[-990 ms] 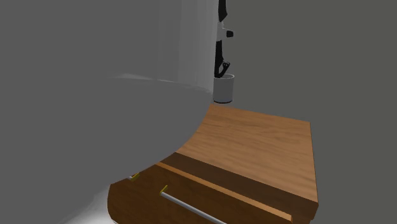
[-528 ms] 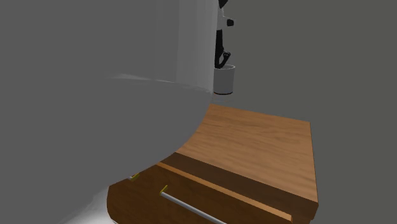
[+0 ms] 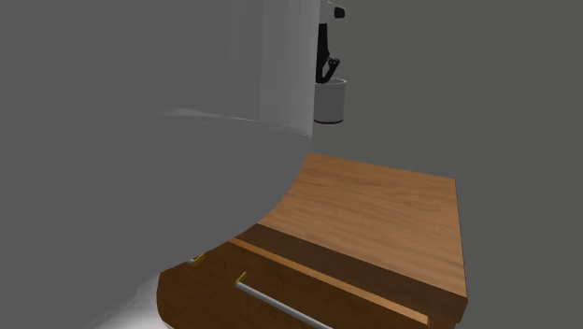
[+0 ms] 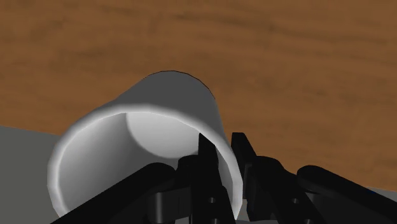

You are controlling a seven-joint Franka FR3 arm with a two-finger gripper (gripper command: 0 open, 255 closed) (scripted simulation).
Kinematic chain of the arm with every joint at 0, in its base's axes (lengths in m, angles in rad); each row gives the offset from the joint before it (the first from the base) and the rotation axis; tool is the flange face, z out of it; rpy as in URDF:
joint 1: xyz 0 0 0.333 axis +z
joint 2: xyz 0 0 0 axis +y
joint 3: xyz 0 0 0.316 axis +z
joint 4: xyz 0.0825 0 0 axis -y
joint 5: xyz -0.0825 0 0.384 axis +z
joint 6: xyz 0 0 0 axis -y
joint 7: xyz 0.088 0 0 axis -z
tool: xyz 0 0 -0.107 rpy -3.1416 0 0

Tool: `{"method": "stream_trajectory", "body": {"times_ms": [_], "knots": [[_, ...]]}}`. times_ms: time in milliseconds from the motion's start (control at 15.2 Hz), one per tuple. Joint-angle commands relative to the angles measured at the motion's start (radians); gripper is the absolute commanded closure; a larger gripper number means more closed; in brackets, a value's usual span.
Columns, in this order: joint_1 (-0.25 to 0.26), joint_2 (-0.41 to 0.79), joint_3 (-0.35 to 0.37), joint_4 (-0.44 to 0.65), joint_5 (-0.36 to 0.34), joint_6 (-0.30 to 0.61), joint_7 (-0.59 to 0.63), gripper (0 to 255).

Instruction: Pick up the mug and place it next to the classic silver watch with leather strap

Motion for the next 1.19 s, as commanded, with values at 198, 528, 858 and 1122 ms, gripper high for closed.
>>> {"method": "stream_trajectory", "body": {"times_ms": [198,528,858,1122], "knots": [[0.029,-0.012,0.012,0.022,-0.006,-0.037,0.037,255],[0.102,-0.048,0.043,-0.029,-0.021,-0.032,0.143,255],[0.175,-0.057,0.077,-0.040,-0.037,-0.042,0.250,255],[0.235,-0.045,0.104,-0.021,-0.050,-0.058,0.335,255]]}}
